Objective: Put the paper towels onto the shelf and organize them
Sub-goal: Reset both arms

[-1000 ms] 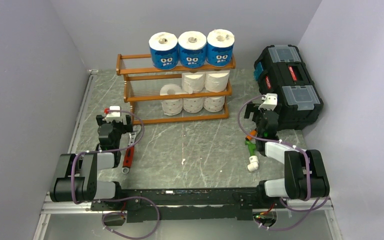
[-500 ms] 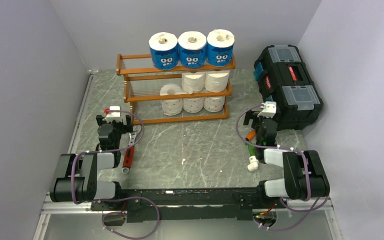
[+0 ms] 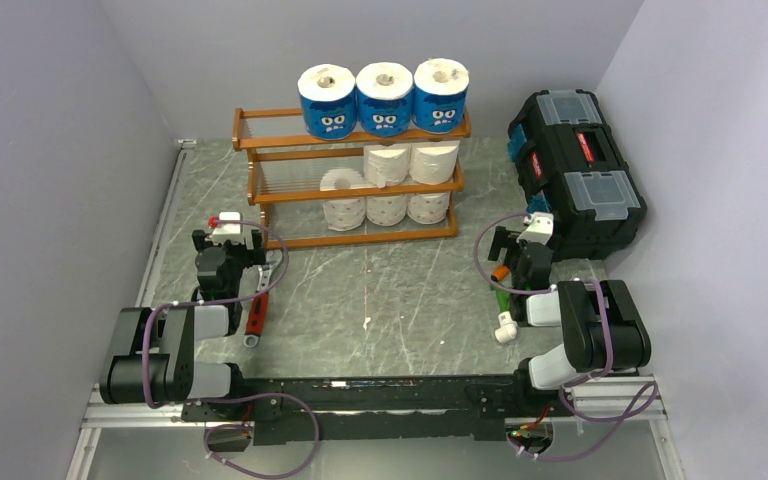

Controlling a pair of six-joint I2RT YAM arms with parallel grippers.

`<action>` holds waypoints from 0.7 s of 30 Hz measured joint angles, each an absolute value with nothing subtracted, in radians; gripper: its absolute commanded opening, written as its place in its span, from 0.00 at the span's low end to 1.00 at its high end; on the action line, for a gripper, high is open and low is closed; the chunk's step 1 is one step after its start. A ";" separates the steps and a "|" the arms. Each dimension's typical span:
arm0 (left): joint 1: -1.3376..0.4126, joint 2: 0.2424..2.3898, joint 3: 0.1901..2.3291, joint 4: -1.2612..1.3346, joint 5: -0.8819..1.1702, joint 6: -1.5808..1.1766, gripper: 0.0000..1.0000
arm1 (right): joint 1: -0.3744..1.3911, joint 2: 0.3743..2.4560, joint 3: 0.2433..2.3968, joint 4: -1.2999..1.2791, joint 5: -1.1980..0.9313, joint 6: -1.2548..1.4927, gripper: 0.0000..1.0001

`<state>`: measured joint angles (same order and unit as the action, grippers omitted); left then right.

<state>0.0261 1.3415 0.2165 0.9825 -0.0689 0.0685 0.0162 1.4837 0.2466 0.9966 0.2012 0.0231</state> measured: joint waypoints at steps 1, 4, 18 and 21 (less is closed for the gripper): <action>0.026 1.341 0.216 0.983 -0.069 0.068 0.99 | 0.016 1.484 0.247 0.998 0.202 0.027 1.00; 0.026 1.341 0.216 0.982 -0.069 0.068 1.00 | 0.016 1.484 0.247 0.999 0.202 0.031 1.00; 0.026 1.341 0.216 0.982 -0.069 0.068 0.99 | 0.016 1.484 0.247 1.000 0.203 0.037 1.00; 0.026 1.341 0.216 0.982 -0.069 0.068 0.99 | 0.016 1.484 0.247 1.000 0.202 0.037 1.00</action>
<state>0.0261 1.3415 0.2165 0.9825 -0.0689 0.0685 0.0162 1.4837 0.2466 1.0004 0.2024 0.0372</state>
